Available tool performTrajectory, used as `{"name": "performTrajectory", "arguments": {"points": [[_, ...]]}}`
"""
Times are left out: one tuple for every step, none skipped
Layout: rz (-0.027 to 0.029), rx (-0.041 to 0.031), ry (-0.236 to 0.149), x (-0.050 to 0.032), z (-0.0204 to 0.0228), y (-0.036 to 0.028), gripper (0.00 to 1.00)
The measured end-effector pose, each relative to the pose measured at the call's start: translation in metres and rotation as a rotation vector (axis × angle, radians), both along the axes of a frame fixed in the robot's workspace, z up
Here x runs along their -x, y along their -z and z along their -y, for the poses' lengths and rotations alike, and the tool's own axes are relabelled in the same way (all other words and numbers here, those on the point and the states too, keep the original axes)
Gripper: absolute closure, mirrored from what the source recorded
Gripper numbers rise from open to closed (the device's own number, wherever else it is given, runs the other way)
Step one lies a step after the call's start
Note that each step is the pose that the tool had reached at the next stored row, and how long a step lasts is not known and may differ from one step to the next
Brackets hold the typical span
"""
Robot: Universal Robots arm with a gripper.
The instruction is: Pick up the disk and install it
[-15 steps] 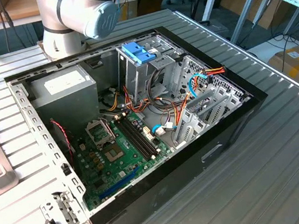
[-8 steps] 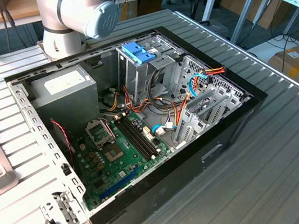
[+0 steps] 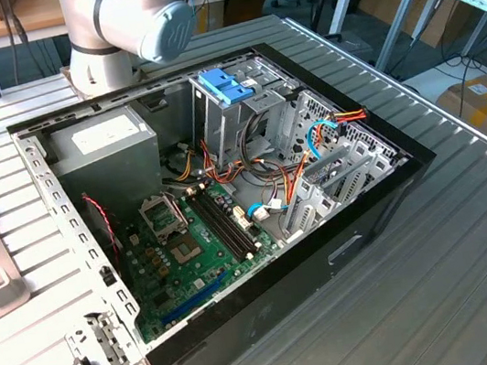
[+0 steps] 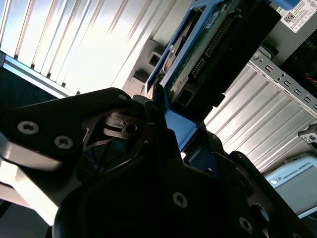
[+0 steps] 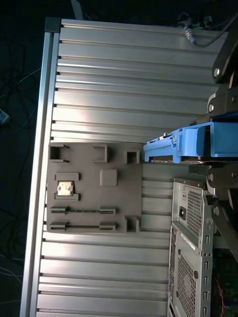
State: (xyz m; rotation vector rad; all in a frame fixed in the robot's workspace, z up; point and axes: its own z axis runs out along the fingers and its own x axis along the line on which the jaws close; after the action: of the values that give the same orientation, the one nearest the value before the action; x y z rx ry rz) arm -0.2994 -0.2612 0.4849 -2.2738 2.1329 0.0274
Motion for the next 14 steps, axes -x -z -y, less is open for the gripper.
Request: {"name": "performTrajectory", "arguments": {"points": [[0.0, 0.0, 0.0, -0.0023, 0.0002, 0.0001, 0.63], [0.0001, -0.0001, 0.0, -0.0042, 0.0005, 0.0003, 0.63], [0.0, 0.0, 0.0, -0.0055, 0.0008, 0.0003, 0.63], [0.0, 0.0, 0.0, -0.0068, 0.0012, 0.0004, 0.63], [0.0, 0.0, 0.0, -0.0078, 0.0017, 0.0005, 0.63], [0.0, -0.0001, 0.0, -0.0094, 0.0028, 0.0006, 0.63], [0.0001, -0.0001, 0.0, -0.0104, 0.0038, 0.0008, 0.63], [0.0001, -0.0001, 0.0, -0.0114, 0.0046, 0.0008, 0.63], [0.0, -0.0001, 0.0, -0.0125, 0.0056, 0.0009, 0.63], [0.0, -0.0001, 0.0, -0.0134, 0.0065, 0.0009, 0.63], [0.0, 0.0, 0.0, -0.015, 0.0085, 0.0011, 0.63], [0.0, -0.0001, 0.0, -0.0159, 0.0099, 0.0012, 0.63], [0.0, -0.0001, 0.0, -0.0167, 0.0109, 0.0012, 0.63], [-0.0002, 0.0, 0.0, -0.0182, 0.0126, 0.0013, 0.63]]}}
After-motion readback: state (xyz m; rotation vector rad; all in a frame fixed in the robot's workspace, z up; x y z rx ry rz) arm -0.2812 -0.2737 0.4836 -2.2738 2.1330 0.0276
